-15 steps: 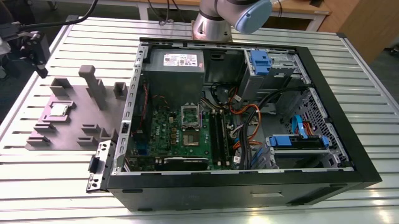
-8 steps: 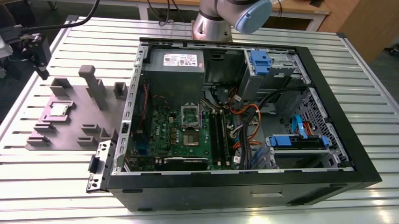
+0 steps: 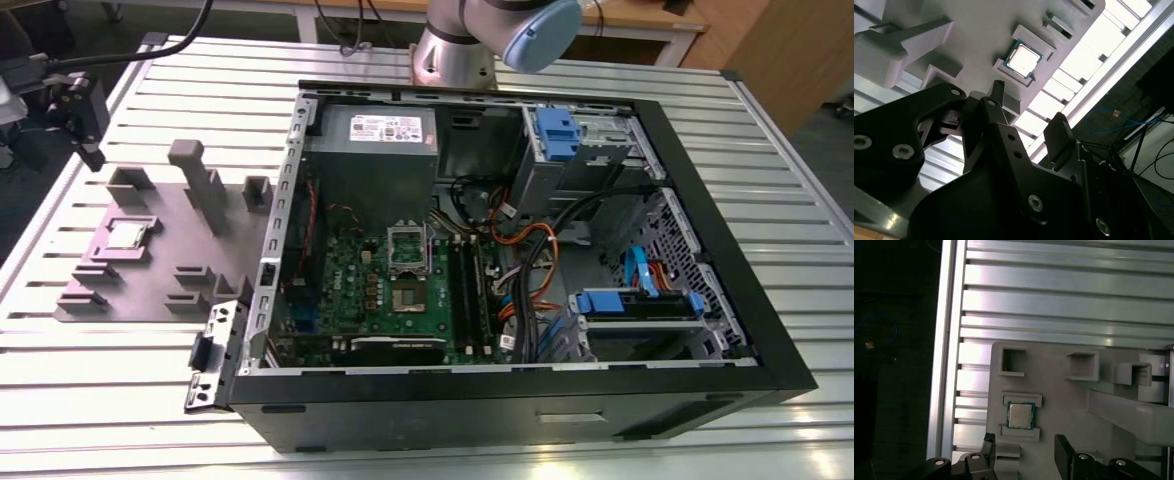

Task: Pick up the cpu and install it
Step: 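Pick up the cpu and move it towards the insertion slot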

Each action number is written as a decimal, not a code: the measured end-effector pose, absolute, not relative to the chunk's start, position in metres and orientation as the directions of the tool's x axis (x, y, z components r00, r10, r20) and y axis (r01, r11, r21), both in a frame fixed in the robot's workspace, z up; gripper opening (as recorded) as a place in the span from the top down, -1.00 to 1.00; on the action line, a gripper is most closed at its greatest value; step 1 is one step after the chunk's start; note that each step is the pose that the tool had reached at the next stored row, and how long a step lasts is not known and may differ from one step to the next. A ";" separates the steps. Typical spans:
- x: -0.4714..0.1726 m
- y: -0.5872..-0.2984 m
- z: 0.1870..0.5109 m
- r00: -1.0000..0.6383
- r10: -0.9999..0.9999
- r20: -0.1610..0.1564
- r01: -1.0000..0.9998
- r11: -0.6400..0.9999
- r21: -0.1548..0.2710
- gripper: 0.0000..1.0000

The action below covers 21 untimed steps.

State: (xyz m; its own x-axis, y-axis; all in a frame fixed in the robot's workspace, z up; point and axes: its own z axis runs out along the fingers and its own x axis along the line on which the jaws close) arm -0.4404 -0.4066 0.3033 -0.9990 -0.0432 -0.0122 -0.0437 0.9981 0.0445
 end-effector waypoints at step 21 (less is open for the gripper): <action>-0.441 -0.407 0.302 -0.999 -0.043 -0.012 -0.044 0.998 0.045 -0.18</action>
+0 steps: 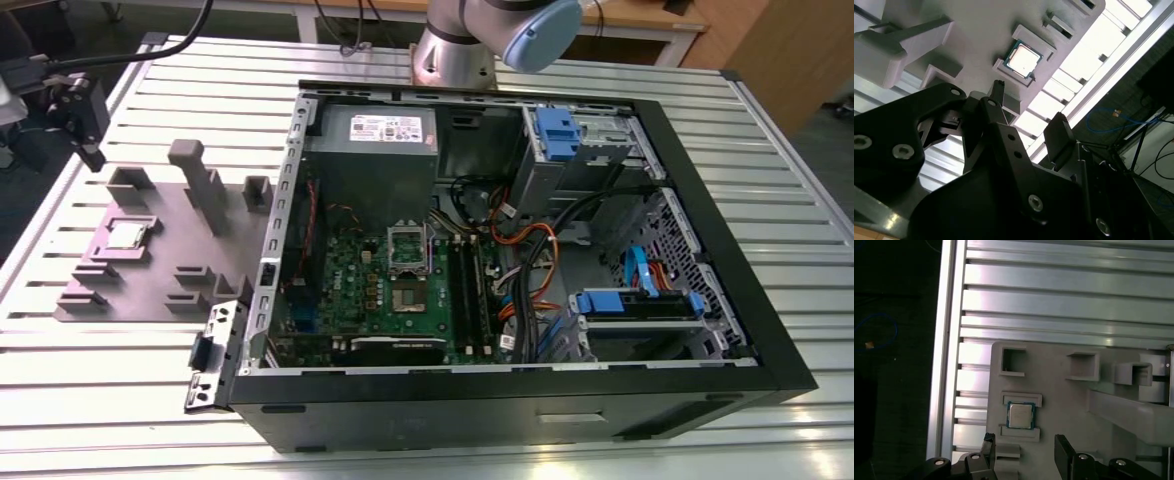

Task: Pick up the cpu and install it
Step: 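Pick up the cpu and move it towards the insertion slot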

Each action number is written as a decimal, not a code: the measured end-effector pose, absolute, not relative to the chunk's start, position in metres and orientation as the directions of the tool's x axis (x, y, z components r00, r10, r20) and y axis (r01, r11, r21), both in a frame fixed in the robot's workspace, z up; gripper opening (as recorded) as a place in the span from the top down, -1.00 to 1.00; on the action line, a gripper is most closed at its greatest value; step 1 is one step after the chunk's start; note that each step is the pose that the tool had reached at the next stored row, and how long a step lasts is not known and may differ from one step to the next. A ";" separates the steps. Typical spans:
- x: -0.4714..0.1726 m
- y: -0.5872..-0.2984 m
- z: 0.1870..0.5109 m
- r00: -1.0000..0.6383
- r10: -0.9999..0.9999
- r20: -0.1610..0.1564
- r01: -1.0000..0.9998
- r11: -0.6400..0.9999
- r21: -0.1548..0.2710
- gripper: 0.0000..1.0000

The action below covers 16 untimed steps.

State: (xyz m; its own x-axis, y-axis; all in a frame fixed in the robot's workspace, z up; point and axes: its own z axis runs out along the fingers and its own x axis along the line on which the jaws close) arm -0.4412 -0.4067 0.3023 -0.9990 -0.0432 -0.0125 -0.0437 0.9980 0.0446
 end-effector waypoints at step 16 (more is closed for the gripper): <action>-0.444 -0.414 0.277 -0.999 -0.044 -0.010 -0.045 0.998 0.043 -0.18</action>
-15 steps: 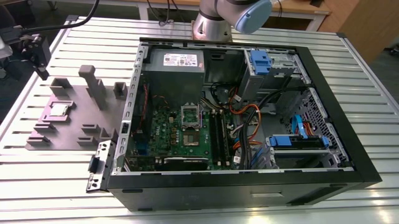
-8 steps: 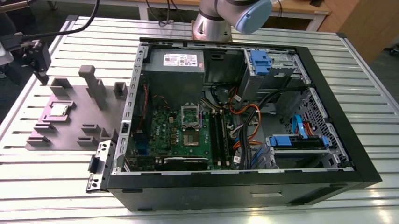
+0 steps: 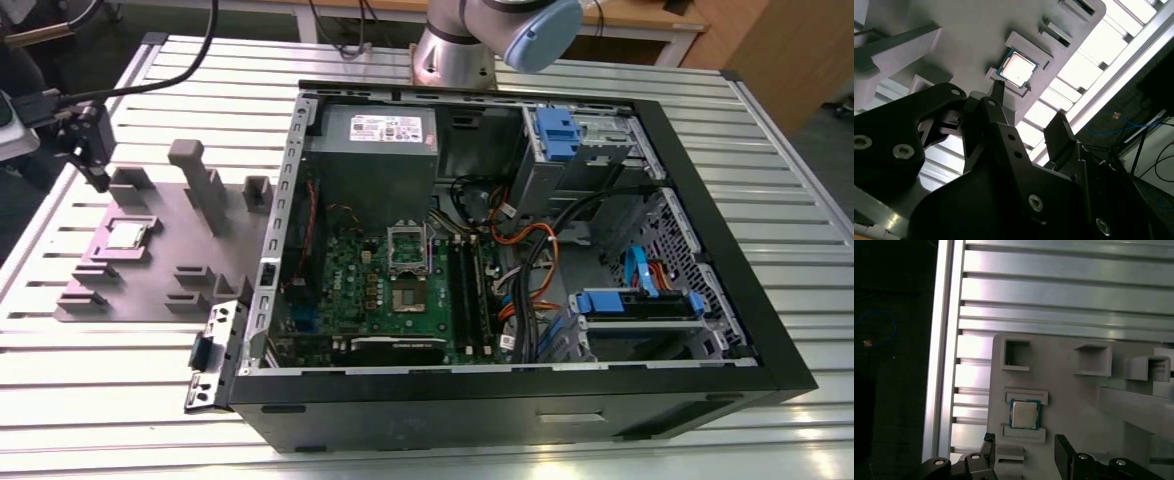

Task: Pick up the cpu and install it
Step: 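Pick up the cpu and move it towards the insertion slot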

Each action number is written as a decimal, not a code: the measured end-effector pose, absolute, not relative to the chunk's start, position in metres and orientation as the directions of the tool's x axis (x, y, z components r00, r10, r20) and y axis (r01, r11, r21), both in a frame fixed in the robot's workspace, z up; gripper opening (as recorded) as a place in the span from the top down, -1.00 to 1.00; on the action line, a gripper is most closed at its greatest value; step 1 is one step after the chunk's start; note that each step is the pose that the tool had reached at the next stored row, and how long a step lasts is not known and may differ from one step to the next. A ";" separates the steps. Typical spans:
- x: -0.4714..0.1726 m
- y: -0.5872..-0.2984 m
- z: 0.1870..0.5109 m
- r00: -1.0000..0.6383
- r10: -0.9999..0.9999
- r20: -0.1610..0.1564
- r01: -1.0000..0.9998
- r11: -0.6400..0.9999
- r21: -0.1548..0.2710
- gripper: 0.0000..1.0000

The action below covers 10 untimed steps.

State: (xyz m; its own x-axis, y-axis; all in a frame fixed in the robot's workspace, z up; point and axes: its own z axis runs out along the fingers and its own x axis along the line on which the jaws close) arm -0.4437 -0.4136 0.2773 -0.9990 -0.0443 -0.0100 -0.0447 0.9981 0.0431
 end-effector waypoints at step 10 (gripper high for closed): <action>-0.444 -0.414 0.273 -0.999 -0.044 -0.010 -0.045 0.998 0.043 -0.18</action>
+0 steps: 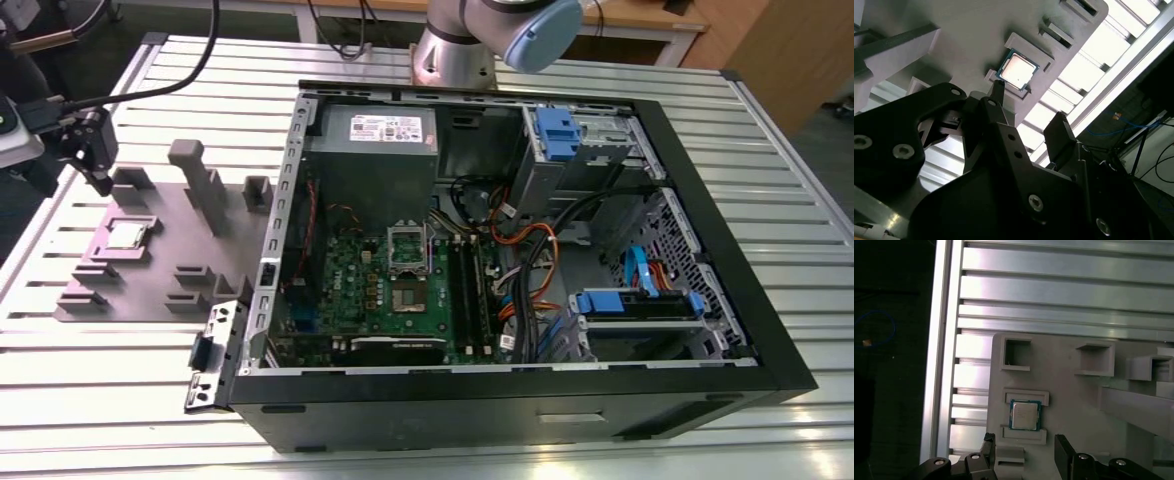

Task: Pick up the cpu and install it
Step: 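Pick up the cpu and move it towards the insertion slot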

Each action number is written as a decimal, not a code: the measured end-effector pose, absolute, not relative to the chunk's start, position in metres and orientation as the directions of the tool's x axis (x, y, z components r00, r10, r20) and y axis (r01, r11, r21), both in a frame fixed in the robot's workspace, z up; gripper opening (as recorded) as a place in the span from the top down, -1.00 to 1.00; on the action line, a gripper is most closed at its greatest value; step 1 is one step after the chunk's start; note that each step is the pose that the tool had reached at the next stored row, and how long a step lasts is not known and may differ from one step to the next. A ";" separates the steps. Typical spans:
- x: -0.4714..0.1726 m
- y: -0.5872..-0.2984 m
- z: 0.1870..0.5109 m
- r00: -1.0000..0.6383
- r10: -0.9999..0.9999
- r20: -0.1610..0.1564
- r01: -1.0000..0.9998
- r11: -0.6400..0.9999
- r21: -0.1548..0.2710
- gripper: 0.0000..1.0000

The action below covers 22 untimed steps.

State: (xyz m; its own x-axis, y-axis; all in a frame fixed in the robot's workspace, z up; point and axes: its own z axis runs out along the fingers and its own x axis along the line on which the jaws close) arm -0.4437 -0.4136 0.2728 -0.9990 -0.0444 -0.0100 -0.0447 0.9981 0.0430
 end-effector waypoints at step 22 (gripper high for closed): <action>-0.444 -0.413 0.251 -0.999 -0.052 -0.009 -0.053 0.998 0.042 -0.18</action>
State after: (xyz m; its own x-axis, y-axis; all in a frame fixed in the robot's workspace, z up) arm -0.4438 -0.4131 0.2510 -0.9986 -0.0524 -0.0094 -0.0527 0.9977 0.0424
